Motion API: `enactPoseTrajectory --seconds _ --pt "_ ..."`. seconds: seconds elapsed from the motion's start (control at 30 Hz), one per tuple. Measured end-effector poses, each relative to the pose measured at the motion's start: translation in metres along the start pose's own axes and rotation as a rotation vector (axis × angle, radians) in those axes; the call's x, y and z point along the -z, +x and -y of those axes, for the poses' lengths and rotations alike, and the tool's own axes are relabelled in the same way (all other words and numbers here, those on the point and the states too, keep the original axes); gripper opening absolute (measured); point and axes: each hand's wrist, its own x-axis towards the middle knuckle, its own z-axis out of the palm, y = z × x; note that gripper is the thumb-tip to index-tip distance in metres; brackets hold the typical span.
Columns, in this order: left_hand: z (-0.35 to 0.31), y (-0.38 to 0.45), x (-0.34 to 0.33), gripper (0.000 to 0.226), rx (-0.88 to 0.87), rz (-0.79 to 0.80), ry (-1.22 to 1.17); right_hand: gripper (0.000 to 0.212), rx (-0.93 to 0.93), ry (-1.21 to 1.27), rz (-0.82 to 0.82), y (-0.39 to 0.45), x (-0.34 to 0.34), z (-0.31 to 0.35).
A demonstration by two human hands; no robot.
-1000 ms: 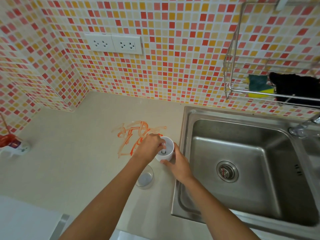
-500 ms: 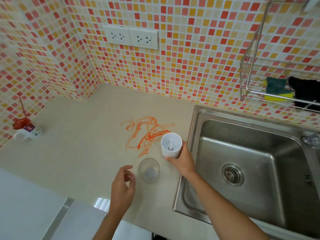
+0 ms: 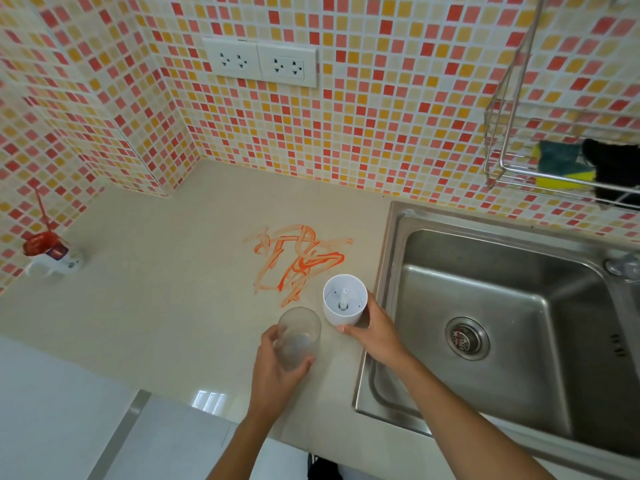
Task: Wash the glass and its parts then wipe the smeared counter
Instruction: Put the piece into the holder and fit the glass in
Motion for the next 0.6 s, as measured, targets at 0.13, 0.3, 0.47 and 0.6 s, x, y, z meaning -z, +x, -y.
enactPoseTrajectory --seconds 0.13,0.3,0.47,0.6 --pt "-0.013 0.000 0.014 0.080 -0.068 -0.052 -0.025 0.086 0.000 0.011 0.007 0.002 0.000 -0.004" --pt "-0.068 0.026 0.037 0.081 -0.242 -0.020 -0.010 0.086 0.015 0.022 -0.004 0.002 0.000 -0.004" --pt "-0.118 0.061 0.046 0.079 -0.427 0.222 0.221 0.085 0.019 0.045 -0.015 0.000 0.001 -0.001" --pt "-0.132 0.072 0.040 0.075 -0.470 0.238 0.271 0.086 0.014 0.056 -0.019 -0.002 0.000 0.001"
